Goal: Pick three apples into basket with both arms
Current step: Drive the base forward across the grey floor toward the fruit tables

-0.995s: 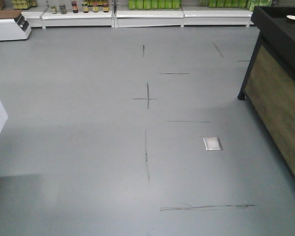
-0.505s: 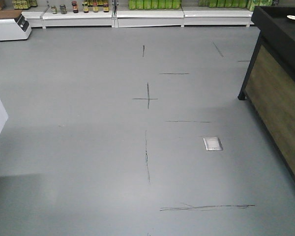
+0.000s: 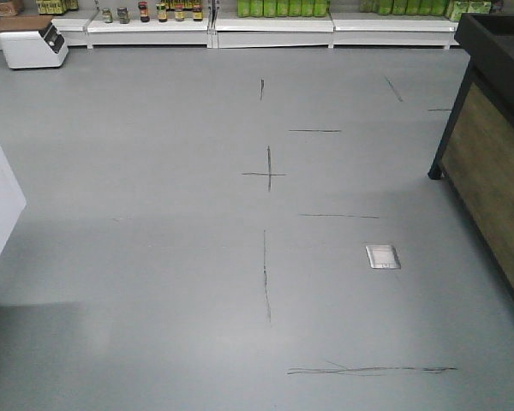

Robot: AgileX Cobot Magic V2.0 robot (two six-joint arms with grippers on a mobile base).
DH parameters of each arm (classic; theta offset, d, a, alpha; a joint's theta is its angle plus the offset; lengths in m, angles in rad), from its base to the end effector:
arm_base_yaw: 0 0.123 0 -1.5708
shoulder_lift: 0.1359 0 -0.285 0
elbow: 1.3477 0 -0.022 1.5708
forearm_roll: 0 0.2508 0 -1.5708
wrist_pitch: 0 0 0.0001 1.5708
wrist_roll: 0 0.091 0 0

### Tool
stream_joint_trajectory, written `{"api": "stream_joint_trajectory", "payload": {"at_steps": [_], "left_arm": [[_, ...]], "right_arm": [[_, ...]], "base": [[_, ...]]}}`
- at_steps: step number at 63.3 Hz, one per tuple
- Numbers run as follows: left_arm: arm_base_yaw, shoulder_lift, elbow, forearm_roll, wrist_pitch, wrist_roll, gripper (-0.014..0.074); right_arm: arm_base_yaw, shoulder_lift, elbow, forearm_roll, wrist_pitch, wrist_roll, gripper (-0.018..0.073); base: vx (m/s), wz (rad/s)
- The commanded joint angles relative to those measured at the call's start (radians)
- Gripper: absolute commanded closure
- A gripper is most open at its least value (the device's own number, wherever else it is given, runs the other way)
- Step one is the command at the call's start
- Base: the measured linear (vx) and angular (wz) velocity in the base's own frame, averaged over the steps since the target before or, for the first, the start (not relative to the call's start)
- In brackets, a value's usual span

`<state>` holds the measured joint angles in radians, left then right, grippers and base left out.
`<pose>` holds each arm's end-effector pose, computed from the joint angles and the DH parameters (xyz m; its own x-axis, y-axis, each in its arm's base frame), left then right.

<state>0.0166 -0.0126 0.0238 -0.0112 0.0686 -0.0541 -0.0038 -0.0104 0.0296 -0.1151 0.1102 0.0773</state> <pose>0.0566 0.0009 0.1996 0.0084 -0.0651 -0.9978 -0.0153 0.9978 -0.0652 0.0569 -0.0014 0.1938 -0.0420 -0.0369 -0.9984 0.0149 0.9992 -0.0376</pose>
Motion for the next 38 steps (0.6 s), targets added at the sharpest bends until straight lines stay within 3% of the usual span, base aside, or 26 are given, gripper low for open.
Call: {"api": "stream_joint_trajectory", "payload": {"at_steps": [1,38], "left_arm": [[0.001,-0.014,0.023,-0.006,-0.069,-0.002,0.0603],[0.001,-0.014,0.023,-0.006,-0.069,-0.002,0.0603]], "right_arm": [[-0.005,-0.011,0.013,-0.006,-0.069,-0.009,0.0564],[-0.005,-0.011,0.013,-0.006,-0.069,-0.009,0.0564]], "base": [[0.08,0.1],[0.13,0.08]]}}
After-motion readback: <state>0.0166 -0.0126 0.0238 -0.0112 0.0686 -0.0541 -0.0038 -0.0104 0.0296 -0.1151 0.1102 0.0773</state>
